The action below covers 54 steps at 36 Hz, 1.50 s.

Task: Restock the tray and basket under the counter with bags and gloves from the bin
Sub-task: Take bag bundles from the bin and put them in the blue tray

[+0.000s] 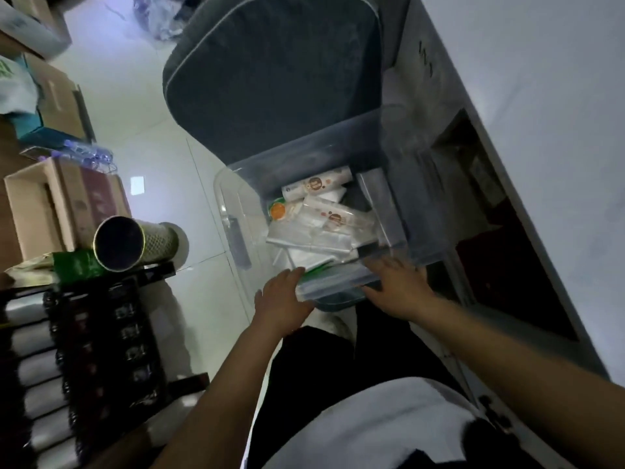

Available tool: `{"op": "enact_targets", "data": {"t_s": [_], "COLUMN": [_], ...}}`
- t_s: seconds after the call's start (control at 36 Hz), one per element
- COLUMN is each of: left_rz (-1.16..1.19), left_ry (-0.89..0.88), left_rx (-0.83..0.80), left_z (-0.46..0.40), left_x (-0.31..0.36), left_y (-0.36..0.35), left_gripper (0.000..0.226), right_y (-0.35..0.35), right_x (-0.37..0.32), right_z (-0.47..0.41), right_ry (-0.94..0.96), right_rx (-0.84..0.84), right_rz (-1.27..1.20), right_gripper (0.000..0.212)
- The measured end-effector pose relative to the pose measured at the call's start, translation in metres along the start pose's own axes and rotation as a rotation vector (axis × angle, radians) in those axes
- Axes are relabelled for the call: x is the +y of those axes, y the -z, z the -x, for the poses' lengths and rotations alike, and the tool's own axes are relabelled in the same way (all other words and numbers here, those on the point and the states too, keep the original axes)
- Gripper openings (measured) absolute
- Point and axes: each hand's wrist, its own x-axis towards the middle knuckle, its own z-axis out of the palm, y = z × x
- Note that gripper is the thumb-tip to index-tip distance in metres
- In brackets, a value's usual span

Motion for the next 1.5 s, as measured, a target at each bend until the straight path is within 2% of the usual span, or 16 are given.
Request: {"op": "enact_targets", "data": {"t_s": [0.08,0.17,0.25,0.39,0.47,0.61,0.81,1.0,1.11,1.22,1.28,1.33,1.39,1.5], "left_rz": [-0.023,-0.025,-0.025,-0.393,-0.588,-0.758,-0.874,-0.750,-0.463,-0.121,0.009,0.095,0.142,0.110], "left_ry": [0.012,0.009,-0.010,-0.092,-0.201,-0.337,-0.466,-0.480,-0.450,-0.465,-0.526,-0.587,-0.650,-0.820], "left_rx": [-0.020,-0.008,-0.024,-0.004,0.054,0.068,0.113,0.186,0.281,0.317,0.313,0.316,0.332,0.433], "left_z": [-0.038,-0.080,-0.121,-0.170,-0.191,-0.217,-0.230,-0.232,-0.223,-0.203,-0.185,-0.164,-0.143,-0.112], "left_x": [0.000,-0.005,-0.010,-0.024,-0.031,-0.037,-0.030,-0.022,-0.017,-0.012,-0.008,-0.003,0.003,0.004], "left_y": [-0.004,-0.013,-0.027,-0.052,-0.055,-0.046,-0.030,-0.008,0.011,0.033,0.046,0.054,0.059,0.067], "left_gripper": [0.071,0.068,0.070,0.076,0.078,0.072,0.062,0.042,0.043,0.032,0.029,0.028,0.027,0.022], "right_y": [0.000,-0.003,-0.014,-0.038,-0.052,-0.068,-0.071,-0.045,-0.025,-0.007,0.006,0.018,0.028,0.050], "right_x": [0.006,0.007,0.003,0.003,0.007,0.014,0.008,-0.011,-0.028,-0.040,-0.039,-0.030,-0.015,0.016], "right_z": [-0.014,-0.018,-0.019,-0.017,-0.017,-0.019,-0.024,-0.023,-0.026,-0.034,-0.038,-0.042,-0.047,-0.058], "right_ry": [-0.004,-0.009,-0.016,-0.030,0.027,0.101,0.024,-0.127,-0.141,-0.181,-0.256,-0.352,-0.383,-0.276], "right_rx": [-0.046,0.002,0.070,0.188,0.341,0.553,0.591,0.520,0.630,0.655,0.625,0.482,0.258,-0.184], "right_rz": [0.057,0.102,0.136,0.134,0.047,-0.029,-0.149,-0.406,-0.627,-0.893,-1.155,-1.404,-1.461,-1.517], "right_gripper": [0.055,0.042,0.040,0.042,0.035,0.025,0.026,0.034,0.031,0.021,0.014,0.014,0.019,0.033]}}
